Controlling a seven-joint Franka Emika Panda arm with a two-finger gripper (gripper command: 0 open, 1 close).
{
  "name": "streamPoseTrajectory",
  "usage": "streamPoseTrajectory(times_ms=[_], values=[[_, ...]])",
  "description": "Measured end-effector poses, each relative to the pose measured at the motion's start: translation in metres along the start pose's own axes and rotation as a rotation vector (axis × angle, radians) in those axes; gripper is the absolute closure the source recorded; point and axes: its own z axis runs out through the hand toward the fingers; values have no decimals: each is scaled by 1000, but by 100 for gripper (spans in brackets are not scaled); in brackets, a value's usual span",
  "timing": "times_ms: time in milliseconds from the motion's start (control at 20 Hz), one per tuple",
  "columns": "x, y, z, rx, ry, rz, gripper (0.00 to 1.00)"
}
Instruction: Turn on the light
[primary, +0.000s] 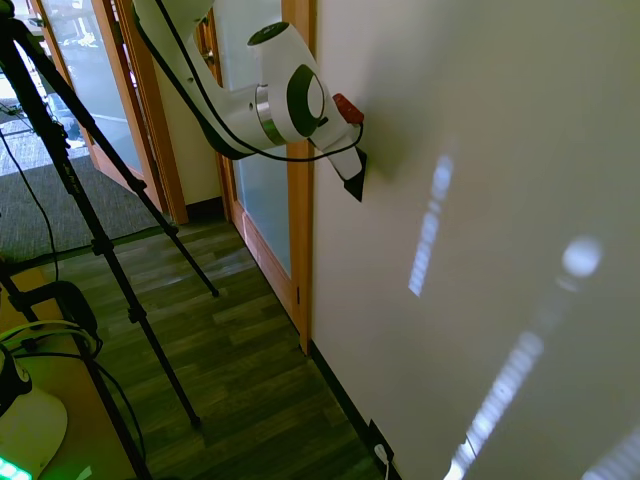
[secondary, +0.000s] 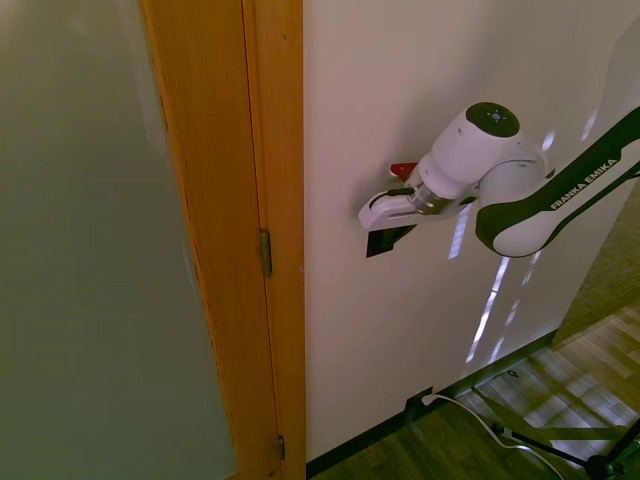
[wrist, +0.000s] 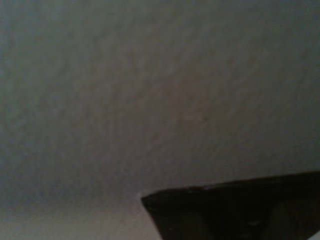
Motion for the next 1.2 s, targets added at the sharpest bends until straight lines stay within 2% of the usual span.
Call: streamPoseTrajectory(times_ms=[250,500,550,850,1000,1200], values=[[-1,1,-2,15,8,-6,100],[1,3,-24,90,41,-5,100],[1,2,-27,96,45,-8,0],[2,9,-29,132,26,-7,0],[2,21,-34,184,-5,-12,0],[-23,35,-56,271,-57,-27,0]])
